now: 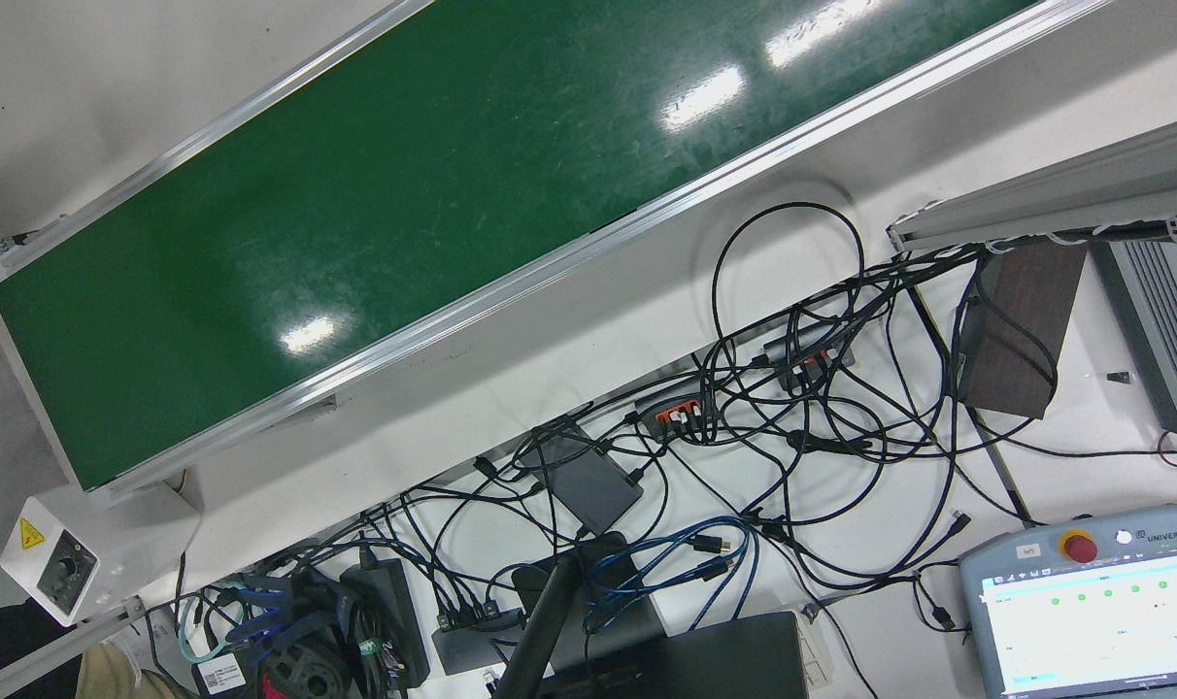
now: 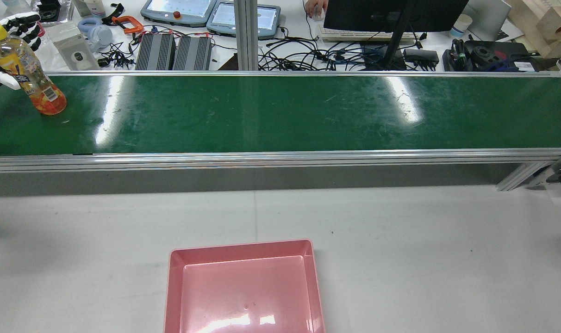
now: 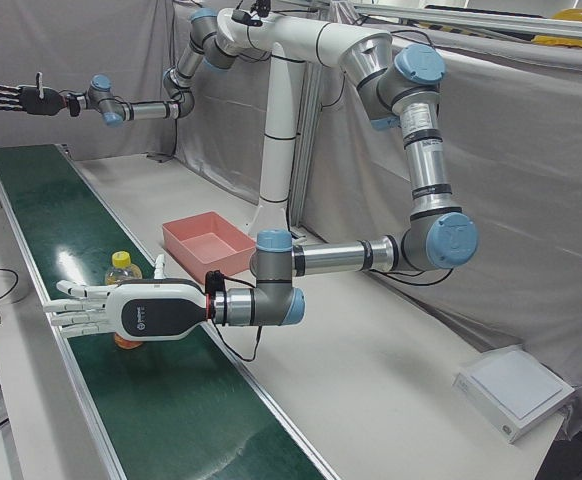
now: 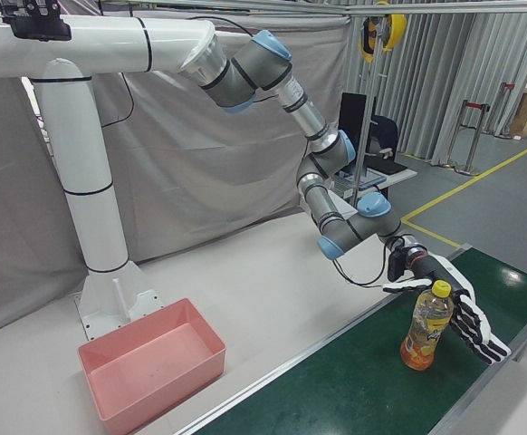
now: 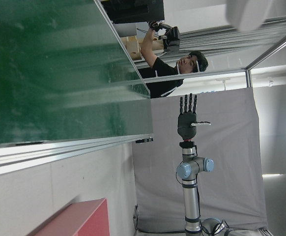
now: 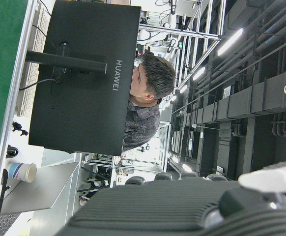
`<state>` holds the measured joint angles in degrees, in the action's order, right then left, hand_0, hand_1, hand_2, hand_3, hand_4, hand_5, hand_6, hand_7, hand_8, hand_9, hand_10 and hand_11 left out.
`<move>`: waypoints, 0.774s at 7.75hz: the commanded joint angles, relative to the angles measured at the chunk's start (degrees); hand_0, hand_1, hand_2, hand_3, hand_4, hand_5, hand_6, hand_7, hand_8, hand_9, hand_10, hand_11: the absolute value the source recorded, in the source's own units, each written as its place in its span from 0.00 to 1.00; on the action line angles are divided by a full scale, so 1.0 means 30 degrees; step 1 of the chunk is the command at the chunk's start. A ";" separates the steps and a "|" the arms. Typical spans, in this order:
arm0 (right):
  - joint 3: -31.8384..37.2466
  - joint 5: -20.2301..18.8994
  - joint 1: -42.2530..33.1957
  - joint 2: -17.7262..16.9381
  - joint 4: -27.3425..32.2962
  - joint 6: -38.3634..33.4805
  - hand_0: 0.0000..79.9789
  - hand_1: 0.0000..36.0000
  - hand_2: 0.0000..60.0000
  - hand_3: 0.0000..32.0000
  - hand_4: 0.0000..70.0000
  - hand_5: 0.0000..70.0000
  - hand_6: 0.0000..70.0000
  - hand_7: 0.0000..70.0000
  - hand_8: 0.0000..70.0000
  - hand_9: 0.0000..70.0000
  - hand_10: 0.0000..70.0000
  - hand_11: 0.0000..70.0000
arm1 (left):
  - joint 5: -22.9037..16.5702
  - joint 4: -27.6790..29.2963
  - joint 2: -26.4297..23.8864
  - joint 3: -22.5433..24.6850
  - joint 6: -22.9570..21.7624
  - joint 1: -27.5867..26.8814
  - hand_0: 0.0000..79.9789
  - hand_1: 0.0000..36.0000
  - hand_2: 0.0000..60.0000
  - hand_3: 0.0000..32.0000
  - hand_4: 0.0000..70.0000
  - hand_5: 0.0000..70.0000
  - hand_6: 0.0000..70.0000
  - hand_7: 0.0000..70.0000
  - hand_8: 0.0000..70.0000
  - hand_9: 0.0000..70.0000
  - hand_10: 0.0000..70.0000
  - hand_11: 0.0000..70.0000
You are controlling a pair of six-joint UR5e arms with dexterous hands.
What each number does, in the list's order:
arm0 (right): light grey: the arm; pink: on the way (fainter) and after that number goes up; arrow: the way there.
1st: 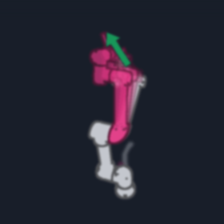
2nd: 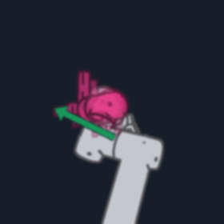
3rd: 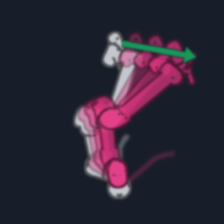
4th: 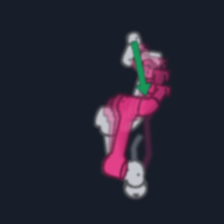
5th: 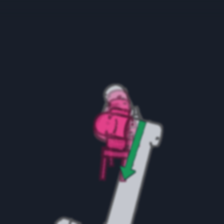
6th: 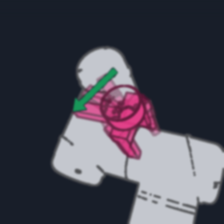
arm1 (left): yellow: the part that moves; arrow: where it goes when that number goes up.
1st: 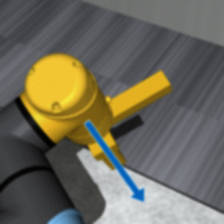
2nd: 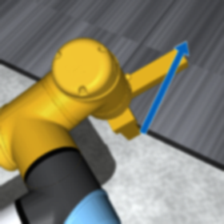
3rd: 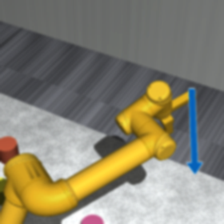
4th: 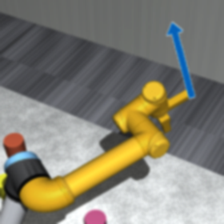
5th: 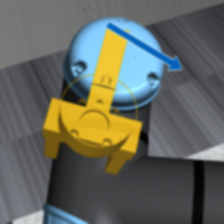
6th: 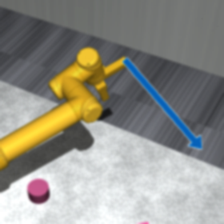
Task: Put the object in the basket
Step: 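Reach the left hand to the bottle at the conveyor's end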
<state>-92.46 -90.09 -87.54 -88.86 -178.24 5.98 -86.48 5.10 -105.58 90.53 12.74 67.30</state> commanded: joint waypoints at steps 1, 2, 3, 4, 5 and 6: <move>0.0000 0.0000 0.0000 0.0000 0.0000 -0.0002 0.00 0.00 0.00 0.00 0.00 0.00 0.00 0.00 0.00 0.00 0.00 0.00 | 0.0233 -0.0967 -0.0343 0.0058 0.0002 0.0155 1.00 0.48 0.00 0.00 1.00 0.84 0.35 0.57 0.36 0.53 0.60 0.87; 0.0000 0.0000 0.0000 0.0000 0.0000 -0.0003 0.00 0.00 0.00 0.00 0.00 0.00 0.00 0.00 0.00 0.00 0.00 0.00 | 0.0407 -0.0909 -0.0315 0.0117 0.0002 0.0213 0.98 0.57 0.91 0.00 1.00 1.00 1.00 1.00 1.00 1.00 1.00 1.00; 0.0000 0.0000 0.0000 0.0000 0.0000 -0.0003 0.00 0.00 0.00 0.00 0.00 0.00 0.00 0.00 0.00 0.00 0.00 0.00 | 0.0873 -0.0908 -0.0256 0.0379 -0.0027 0.0214 0.82 0.52 1.00 0.00 1.00 1.00 1.00 1.00 1.00 1.00 1.00 1.00; 0.0000 0.0000 0.0000 0.0000 -0.0029 -0.0003 0.00 0.00 0.00 0.00 0.00 0.00 0.00 0.00 0.00 0.00 0.00 0.00 | 0.0936 -0.0937 -0.0169 0.0701 -0.0056 0.0214 0.77 0.56 1.00 0.00 1.00 1.00 1.00 1.00 1.00 1.00 1.00 1.00; 0.0000 0.0000 0.0000 0.0000 0.0000 -0.0003 0.00 0.00 0.00 0.00 0.00 0.00 0.00 0.00 0.00 0.00 0.00 0.00 | 0.0879 -0.1372 -0.0168 0.1313 -0.0056 0.0214 0.74 0.58 1.00 0.00 1.00 1.00 1.00 1.00 1.00 1.00 1.00 1.00; 0.0000 0.0000 0.0000 0.0000 0.0000 -0.0003 0.00 0.00 0.00 0.00 0.00 0.00 0.00 0.00 0.00 0.00 0.00 0.00 | 0.0762 -0.2044 -0.0284 0.2247 0.0002 0.0185 0.73 0.60 1.00 0.00 1.00 1.00 1.00 1.00 1.00 1.00 1.00 1.00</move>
<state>-92.46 -90.09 -87.54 -88.86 -178.27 5.98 -83.96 1.83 -106.18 92.96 12.60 67.92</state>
